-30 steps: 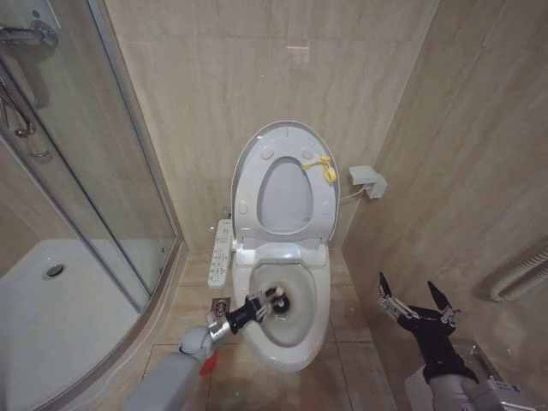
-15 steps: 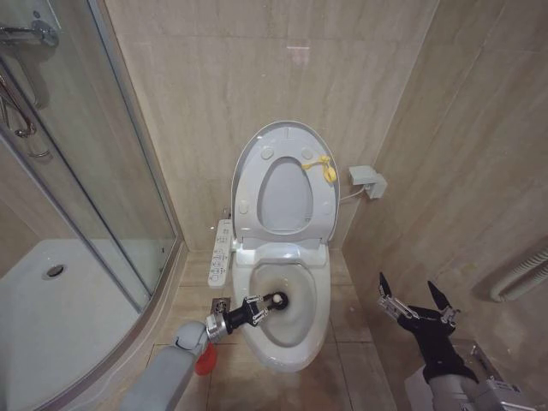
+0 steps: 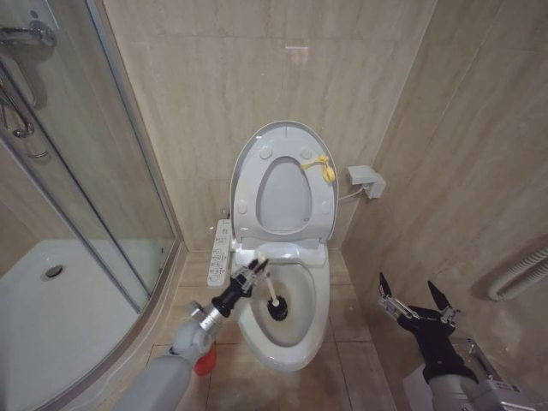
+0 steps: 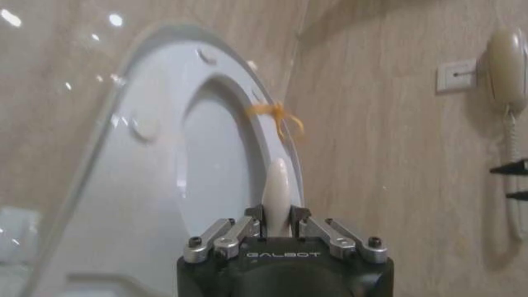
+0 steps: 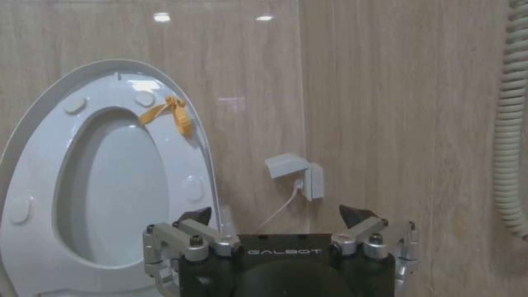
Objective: Open the toilet lid, clean the toilet bowl with a toilet brush, close the toilet lid, and flush.
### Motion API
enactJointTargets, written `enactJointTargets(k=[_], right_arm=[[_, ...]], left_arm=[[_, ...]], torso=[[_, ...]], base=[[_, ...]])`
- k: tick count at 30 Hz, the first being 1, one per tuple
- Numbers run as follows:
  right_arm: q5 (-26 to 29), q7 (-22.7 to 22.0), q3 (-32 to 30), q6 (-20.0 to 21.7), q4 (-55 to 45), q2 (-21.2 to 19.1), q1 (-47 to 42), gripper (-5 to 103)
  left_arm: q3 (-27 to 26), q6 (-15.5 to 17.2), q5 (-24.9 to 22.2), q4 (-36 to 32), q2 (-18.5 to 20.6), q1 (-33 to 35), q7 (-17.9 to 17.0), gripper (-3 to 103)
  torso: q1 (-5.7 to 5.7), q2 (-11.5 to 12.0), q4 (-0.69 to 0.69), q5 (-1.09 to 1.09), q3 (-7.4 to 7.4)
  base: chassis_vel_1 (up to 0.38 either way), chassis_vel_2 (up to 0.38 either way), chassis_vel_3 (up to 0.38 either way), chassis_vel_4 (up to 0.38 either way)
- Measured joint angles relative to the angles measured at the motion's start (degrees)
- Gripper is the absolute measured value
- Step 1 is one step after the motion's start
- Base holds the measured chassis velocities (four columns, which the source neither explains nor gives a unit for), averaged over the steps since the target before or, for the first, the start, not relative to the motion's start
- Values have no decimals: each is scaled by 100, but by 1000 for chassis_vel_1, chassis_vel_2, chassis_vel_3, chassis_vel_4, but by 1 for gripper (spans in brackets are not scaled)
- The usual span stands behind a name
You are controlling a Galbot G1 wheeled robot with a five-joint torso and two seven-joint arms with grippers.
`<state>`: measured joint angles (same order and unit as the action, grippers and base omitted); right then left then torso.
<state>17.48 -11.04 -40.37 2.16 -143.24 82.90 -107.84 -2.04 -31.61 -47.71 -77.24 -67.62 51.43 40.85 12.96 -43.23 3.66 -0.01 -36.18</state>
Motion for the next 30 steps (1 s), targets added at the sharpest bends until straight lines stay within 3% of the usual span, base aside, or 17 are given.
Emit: enactJointTargets(k=[11,22,30], right_arm=[[0,0,0,0,0,0,0,100],[0,0,0,0,0,0,0,100],[0,0,0,0,0,0,0,100]], left_arm=[[-232,-5,171,-721,329,513,17,21],[-329,-8,657,-1076,495,773,172,21],[-368,-3,744,-1336,642,833,205,21]], torso=[[0,0,1,0,0],[0,0,2,0,0],[0,0,1,0,0]], base=[[0,0,0,0],[0,0,0,0],[0,0,0,0]])
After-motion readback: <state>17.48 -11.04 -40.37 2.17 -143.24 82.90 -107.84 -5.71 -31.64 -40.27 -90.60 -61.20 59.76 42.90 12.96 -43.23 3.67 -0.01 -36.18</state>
